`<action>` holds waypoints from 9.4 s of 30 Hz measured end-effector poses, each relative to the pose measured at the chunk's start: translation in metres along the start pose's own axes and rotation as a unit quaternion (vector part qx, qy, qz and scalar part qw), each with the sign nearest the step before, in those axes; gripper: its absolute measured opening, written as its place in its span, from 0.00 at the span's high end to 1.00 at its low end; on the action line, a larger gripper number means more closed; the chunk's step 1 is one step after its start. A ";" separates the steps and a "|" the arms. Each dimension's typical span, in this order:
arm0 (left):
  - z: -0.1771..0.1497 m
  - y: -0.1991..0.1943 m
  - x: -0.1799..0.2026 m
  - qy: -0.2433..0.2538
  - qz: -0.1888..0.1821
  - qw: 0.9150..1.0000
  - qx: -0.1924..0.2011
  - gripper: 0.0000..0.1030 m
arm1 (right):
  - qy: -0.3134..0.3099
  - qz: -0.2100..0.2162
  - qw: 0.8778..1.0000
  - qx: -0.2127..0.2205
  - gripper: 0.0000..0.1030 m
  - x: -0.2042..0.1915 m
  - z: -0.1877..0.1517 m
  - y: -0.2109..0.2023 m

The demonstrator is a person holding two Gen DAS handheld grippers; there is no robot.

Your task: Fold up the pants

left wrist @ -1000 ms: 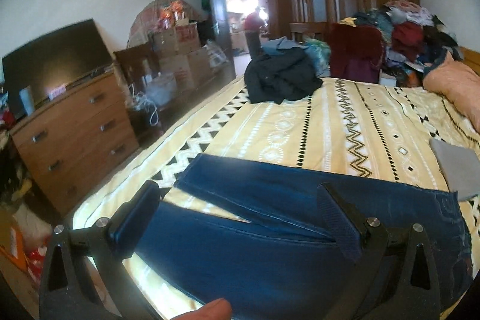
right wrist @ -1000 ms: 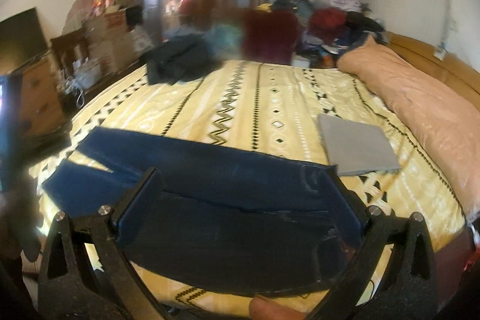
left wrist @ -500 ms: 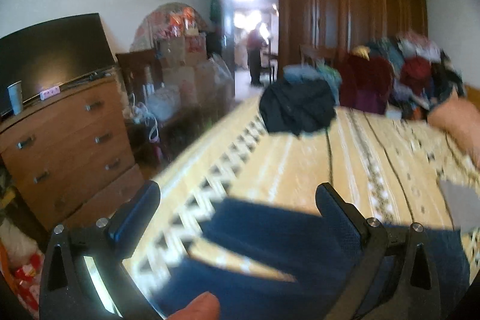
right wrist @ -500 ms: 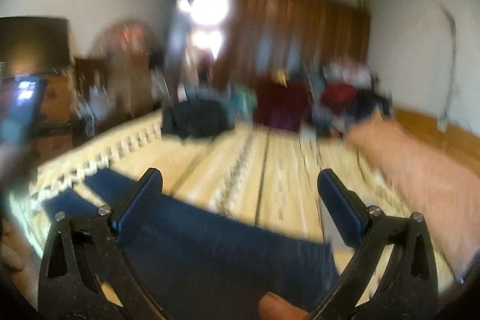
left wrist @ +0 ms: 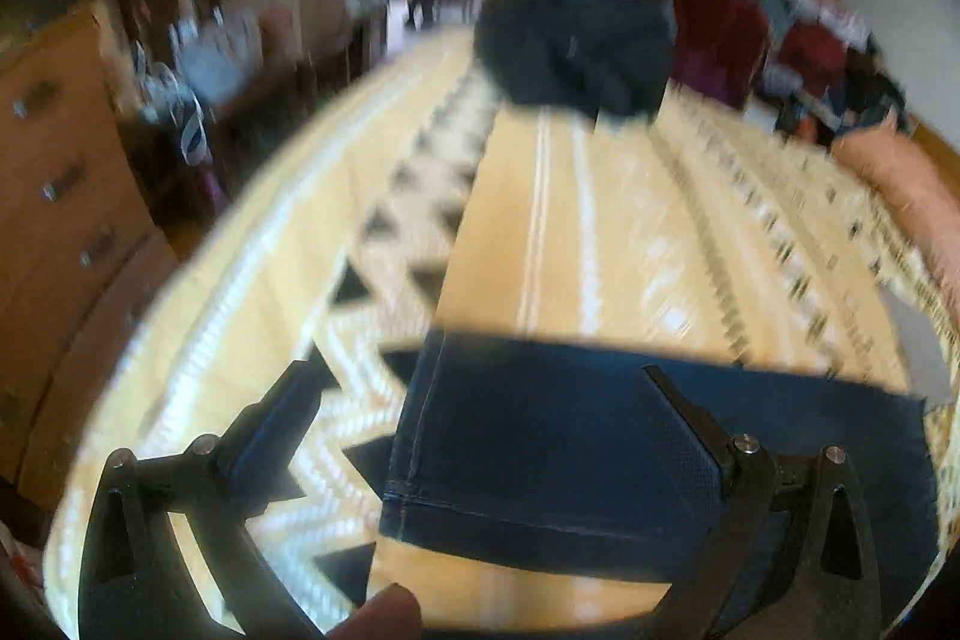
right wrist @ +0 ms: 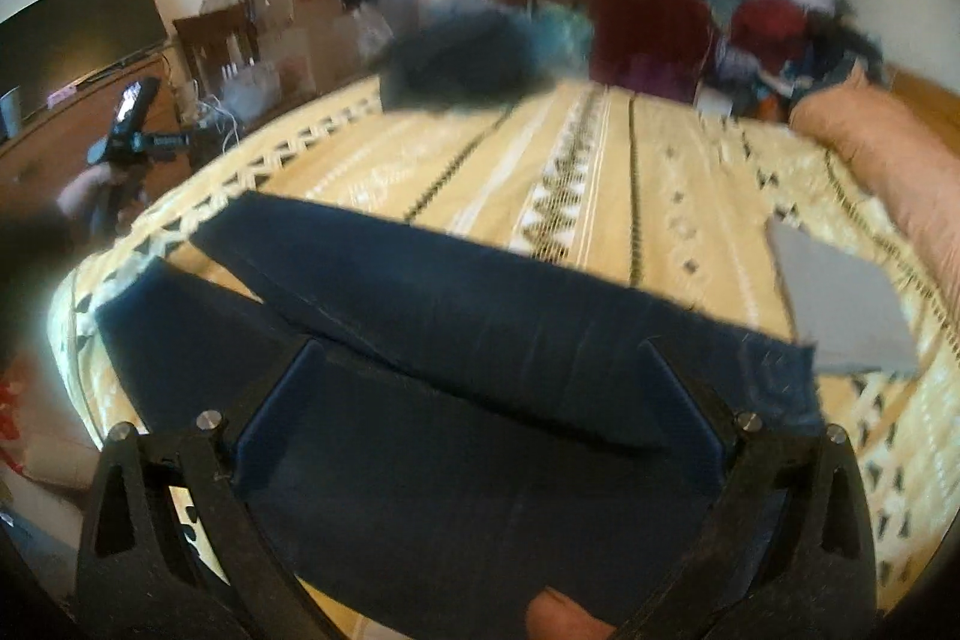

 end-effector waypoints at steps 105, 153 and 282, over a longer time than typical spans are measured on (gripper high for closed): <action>-0.294 -0.231 -0.071 -0.244 0.008 0.964 0.105 0.54 | 0.024 0.003 0.986 -0.166 0.49 0.169 -0.041 0.009; -0.301 -0.112 -0.044 -0.322 -0.087 0.938 0.090 0.86 | -0.175 0.245 0.912 -0.277 0.39 -0.208 -0.074 0.189; -0.328 -0.161 0.027 -0.221 -0.150 0.961 0.069 0.64 | -0.260 0.225 0.915 -0.211 0.89 -0.193 -0.119 0.134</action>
Point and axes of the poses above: each gripper's, at about its wrist camera, not at the fingertips, and y roughly the way its jaws point, x to its right, z to its top, the point moved 1 cm from there along y, roughly the way its jaws point, and after that the axes turned 12 degrees about y, right-handed, at the moved point
